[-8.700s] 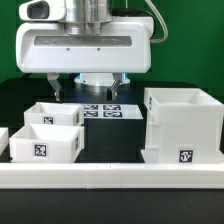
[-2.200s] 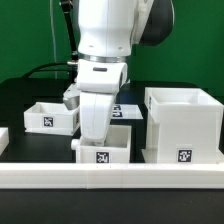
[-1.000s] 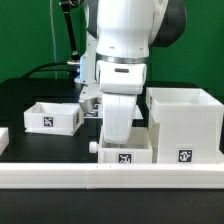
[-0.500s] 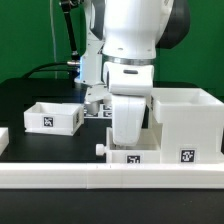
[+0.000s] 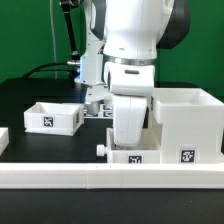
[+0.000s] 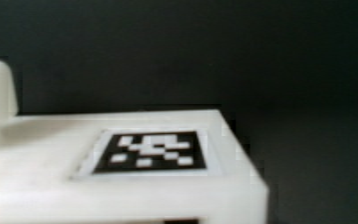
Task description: Assemble drawer
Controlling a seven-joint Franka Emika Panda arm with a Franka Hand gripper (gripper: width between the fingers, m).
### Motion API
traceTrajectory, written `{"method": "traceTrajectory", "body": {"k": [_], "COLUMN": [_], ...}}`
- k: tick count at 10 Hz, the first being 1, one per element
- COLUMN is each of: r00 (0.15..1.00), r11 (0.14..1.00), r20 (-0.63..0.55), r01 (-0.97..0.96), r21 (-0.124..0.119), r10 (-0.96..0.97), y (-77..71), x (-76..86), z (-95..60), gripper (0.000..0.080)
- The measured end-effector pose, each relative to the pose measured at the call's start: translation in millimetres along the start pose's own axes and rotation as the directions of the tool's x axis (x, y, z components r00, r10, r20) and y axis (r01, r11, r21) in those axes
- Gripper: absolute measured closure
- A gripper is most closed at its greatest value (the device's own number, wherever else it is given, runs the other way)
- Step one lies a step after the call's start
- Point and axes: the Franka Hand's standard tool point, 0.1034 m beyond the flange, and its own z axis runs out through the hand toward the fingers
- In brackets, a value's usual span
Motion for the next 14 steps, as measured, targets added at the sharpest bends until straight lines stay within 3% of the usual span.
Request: {"method": "traceTrajectory", "body": {"k": [2,8,10,11,12,13,14], "r00": [1.000,1.000,1.000,1.000,1.000,0.999,0.999], "r11": [1.000,1.000,1.000,1.000,1.000,1.000,1.000], "r20": [-0.002,0.014,0.013,0.015,0.017,0.019,0.025], "r01": [0.009,0.016,-0.013,-0.017,-0.022,-0.026,-0.027], "r21": [-0.002,-0.006,-0.014,-0.011,-0.010,-0.015,-0.011], "r10": [-0.009,-0.016,0.013,0.017,0.022,0.027,0.027], "y": [0.8,1.4,3.9,4.2,5.2,7.7,10.0], "x": [5.9,3.5,5.2,5.8,5.9,5.0,0.2], "z": [-1.0,-1.2,-6.9,-11.0,-17.9,-28.9,-41.5], "gripper": [0.0757,0.0757,0.0390,0.0390,0.0256,0.0172,0.0155]}}
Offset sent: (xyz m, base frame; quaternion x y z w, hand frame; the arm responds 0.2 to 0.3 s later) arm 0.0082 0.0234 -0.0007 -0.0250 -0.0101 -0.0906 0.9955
